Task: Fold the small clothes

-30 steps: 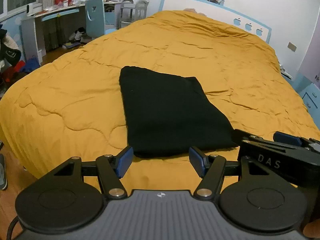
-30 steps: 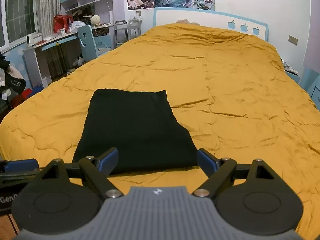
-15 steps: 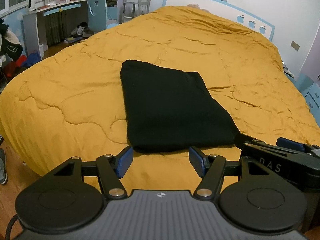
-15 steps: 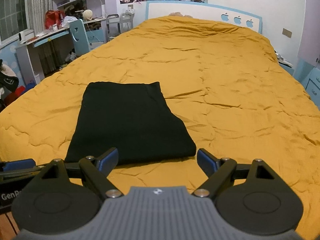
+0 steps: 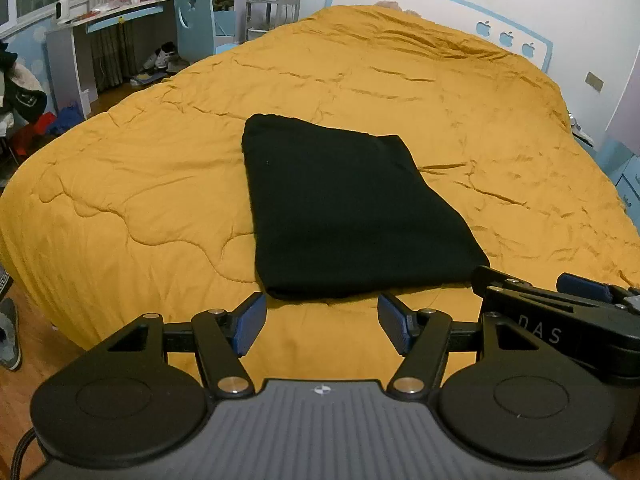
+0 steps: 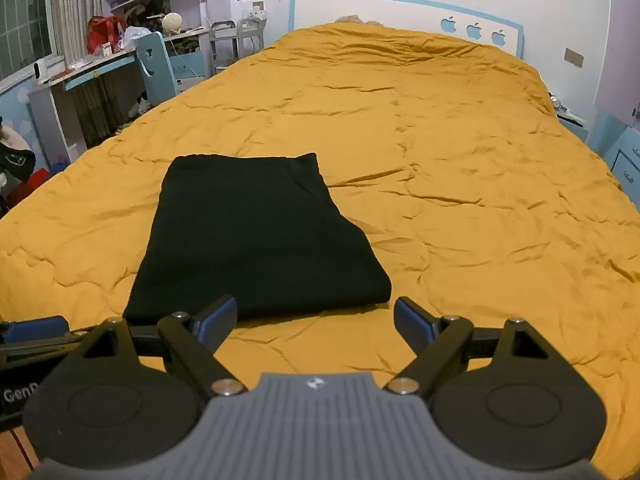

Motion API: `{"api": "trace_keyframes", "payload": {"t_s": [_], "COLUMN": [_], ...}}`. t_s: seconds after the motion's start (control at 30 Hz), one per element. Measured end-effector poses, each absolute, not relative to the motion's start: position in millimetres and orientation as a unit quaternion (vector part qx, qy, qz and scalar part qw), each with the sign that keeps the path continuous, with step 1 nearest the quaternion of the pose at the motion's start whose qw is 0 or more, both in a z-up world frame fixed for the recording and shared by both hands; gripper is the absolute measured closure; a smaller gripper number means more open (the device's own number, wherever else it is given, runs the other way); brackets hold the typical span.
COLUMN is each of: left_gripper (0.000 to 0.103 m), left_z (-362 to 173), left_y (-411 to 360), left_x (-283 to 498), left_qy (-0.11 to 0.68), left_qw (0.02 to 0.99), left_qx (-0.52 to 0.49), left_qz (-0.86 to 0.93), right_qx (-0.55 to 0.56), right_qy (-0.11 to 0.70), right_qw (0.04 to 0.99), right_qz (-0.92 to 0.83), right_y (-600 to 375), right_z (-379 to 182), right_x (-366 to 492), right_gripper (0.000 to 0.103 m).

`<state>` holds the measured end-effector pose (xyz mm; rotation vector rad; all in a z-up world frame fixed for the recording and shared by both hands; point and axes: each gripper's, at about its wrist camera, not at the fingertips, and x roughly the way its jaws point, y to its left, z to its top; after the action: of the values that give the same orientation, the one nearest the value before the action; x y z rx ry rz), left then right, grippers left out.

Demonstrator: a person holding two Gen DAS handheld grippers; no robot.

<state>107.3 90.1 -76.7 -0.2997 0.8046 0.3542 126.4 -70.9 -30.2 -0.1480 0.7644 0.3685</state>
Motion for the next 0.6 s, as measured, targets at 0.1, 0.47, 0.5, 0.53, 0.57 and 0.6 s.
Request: {"api": "trace_keyframes", "payload": {"t_s": [0.1, 0.47, 0.5, 0.53, 0.57, 0.6], "left_gripper": [0.028, 0.030, 0.030, 0.030, 0.030, 0.030], "left_z": [-77.6, -80.1, -80.0, -79.9, -79.8, -79.6], "left_y": [91.1, 91.0, 90.5, 91.0, 89.8, 89.7], "left_x": [108.7, 108.7, 108.5, 109.4, 109.1, 109.2], "left_qy": [0.390, 0.396, 0.397, 0.397, 0.397, 0.397], "left_qw": [0.893, 0.890, 0.891, 0.891, 0.891, 0.891], "left_qx": [-0.144, -0.144, -0.142, -0.139, -0.137, -0.137], "left_qz": [0.170, 0.171, 0.170, 0.170, 0.171, 0.172], "right_qx": [-0.070, -0.071, -0.072, -0.073, -0.073, -0.072], "right_qy": [0.373, 0.381, 0.381, 0.381, 0.382, 0.382], "right_qw": [0.908, 0.905, 0.905, 0.905, 0.905, 0.905], "right_qz": [0.177, 0.175, 0.175, 0.175, 0.175, 0.175], "right_y": [-72.0, -72.9, -72.6, -72.4, -72.0, -71.9], "right_z": [-31.3, -34.1, -34.5, -34.6, -34.7, -34.9], "right_x": [127.6, 129.2, 128.9, 129.0, 128.9, 128.9], "right_gripper": [0.021, 0.022, 0.022, 0.022, 0.022, 0.022]}}
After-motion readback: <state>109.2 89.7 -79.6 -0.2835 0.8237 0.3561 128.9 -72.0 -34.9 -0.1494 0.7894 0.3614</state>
